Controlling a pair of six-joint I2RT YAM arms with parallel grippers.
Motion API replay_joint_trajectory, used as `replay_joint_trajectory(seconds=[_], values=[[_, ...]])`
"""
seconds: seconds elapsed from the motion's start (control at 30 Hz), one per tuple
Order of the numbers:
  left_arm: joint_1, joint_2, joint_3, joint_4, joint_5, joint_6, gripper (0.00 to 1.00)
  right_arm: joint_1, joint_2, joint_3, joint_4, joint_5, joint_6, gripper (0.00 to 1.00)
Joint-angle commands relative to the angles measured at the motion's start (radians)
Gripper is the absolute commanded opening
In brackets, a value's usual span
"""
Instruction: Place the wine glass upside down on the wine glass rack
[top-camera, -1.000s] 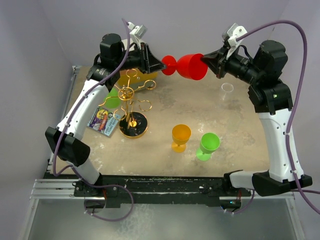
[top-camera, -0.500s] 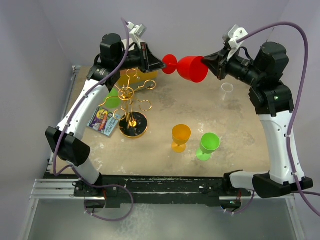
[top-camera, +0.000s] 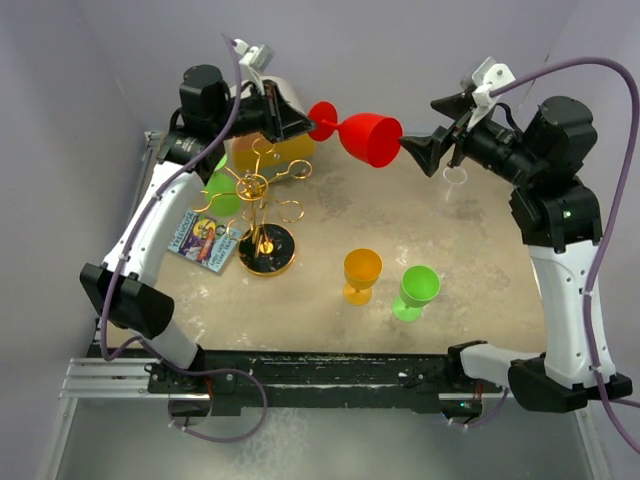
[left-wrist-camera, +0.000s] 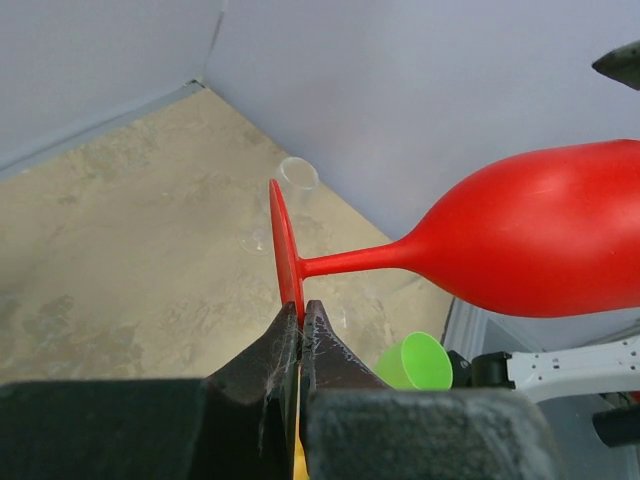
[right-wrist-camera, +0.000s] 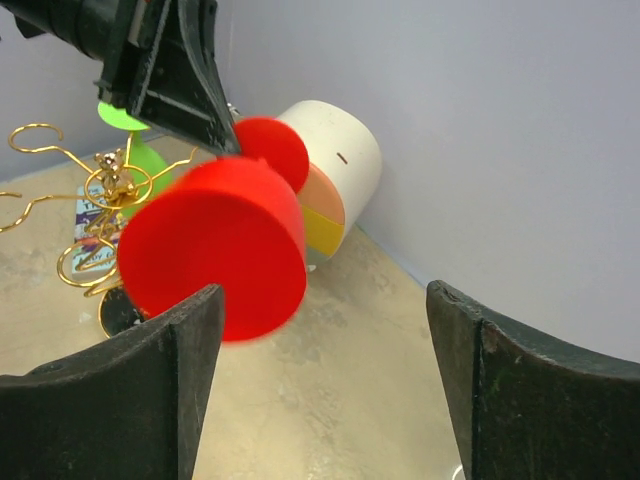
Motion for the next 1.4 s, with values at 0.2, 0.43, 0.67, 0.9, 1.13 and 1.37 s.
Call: replay_joint_trajectory(seconds=[0.2, 0.43, 0.67, 0.9, 1.13, 1.37], values=[[0.075, -0.157, 0.171, -0.208, -0.317, 0.362, 0.0, -0.107, -0.074, 0.038, -0.021, -0.012, 0.002, 0.9], [0.074, -0.208, 0.297, -0.313, -0.721, 0.719, 0.0, -0.175, -0.086, 0.02, -0.017, -0.002, 0.016, 0.91], [0.075, -0.219, 0.311, -0.277, -1.057, 1.029, 0.0, -0.2, -0.087, 0.002, -0.01, -0.011, 0.023, 0.91], [0.032, -0.208, 0.284, -0.211, -1.123, 1.203, 0.0, -0.221, -0.104, -0.032, -0.005, -0.023, 0.023, 0.91], [-0.053, -0.152, 0.256, -0.146, -1.162, 1.324, 0.0, -0.236, -0.116, -0.057, -0.005, -0.029, 0.018, 0.92], [-0.146, -0.107, 0.213, -0.094, -1.15, 1.426, 0.0, -0.246, -0.125, -0.077, -0.003, -0.035, 0.013, 0.93]])
